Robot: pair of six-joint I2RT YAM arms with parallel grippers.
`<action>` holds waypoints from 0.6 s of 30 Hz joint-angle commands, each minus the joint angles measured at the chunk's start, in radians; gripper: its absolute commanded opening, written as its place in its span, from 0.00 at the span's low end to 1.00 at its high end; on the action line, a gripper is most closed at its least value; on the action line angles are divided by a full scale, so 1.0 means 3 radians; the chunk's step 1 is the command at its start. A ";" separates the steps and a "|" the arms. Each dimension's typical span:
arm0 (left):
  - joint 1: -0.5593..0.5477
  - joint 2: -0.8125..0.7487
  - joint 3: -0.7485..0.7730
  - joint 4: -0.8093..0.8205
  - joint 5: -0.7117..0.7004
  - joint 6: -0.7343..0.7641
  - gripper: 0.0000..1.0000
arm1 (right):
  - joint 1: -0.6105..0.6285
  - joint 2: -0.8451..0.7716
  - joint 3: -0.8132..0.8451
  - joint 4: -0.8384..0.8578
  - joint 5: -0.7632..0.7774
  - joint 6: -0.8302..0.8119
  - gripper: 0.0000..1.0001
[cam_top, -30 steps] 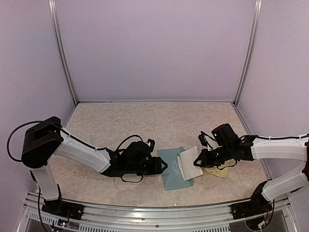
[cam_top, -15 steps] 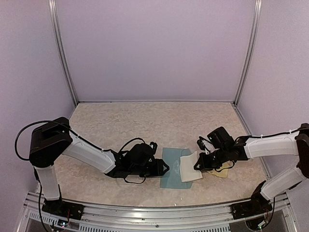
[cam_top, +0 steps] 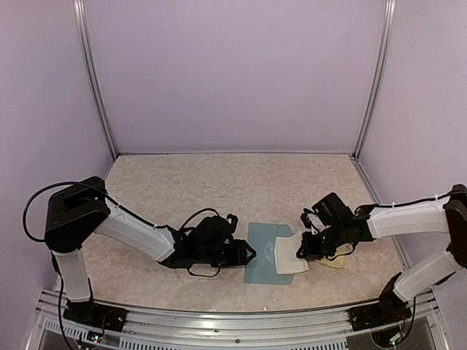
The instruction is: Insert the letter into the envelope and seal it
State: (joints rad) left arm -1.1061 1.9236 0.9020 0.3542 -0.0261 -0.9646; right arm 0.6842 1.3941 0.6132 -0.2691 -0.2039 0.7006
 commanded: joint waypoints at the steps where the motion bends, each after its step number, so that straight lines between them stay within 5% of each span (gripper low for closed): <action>1: 0.0022 0.0159 -0.0017 -0.0047 0.0141 0.0021 0.48 | -0.0029 0.0116 0.0112 -0.0059 0.0016 0.0022 0.00; 18: 0.0039 0.0263 -0.0024 0.0055 0.0274 0.0029 0.46 | -0.0024 0.0310 0.0280 0.0050 -0.0111 0.0012 0.00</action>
State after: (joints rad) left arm -1.0935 1.9621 0.9085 0.4332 0.0368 -0.9627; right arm 0.6838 1.4860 0.6605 -0.2646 -0.2291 0.7006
